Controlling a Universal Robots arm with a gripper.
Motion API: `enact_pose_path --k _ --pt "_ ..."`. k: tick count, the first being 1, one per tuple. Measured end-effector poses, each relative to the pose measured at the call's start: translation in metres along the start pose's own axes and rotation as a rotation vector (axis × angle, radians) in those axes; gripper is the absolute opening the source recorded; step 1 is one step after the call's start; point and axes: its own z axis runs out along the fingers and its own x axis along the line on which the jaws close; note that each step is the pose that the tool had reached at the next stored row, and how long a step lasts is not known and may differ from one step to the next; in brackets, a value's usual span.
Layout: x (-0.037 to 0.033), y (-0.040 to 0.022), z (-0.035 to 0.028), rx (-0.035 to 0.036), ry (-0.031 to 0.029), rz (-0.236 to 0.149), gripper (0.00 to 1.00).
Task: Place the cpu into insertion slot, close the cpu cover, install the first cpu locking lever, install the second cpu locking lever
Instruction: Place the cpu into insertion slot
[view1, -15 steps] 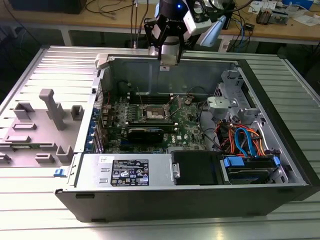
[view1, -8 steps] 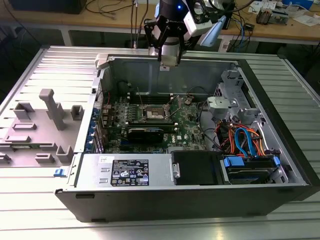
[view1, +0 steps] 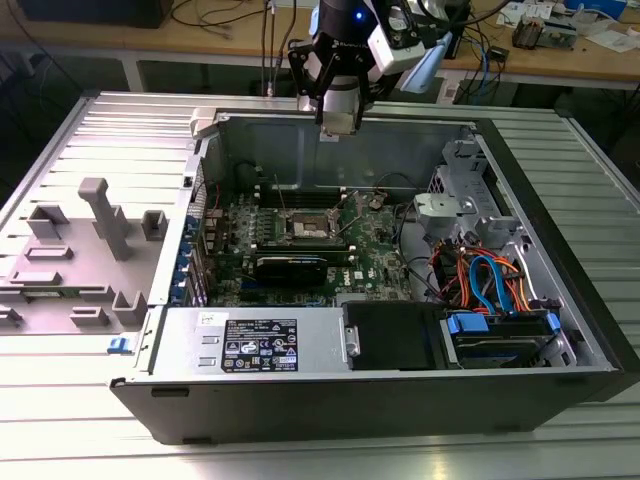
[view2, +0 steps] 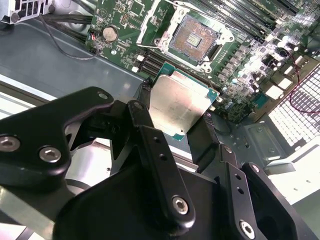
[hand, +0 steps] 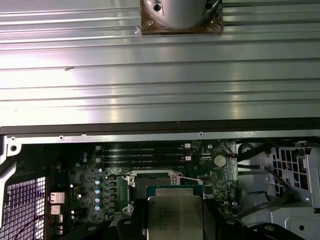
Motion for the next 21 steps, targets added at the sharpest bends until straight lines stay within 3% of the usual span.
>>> enact_pose_path --k 6,12,17,21 --pt "-0.0001 -0.0014 -0.0001 0.0000 0.0000 0.000 0.54" --pt "0.0008 -0.0057 -0.0002 0.0098 -0.0004 0.000 0.54" --pt "0.0012 -0.0065 -0.0002 0.0128 -0.0005 0.002 0.54" --pt "0.0012 -0.0066 0.0003 0.0140 -0.0027 0.027 0.54"
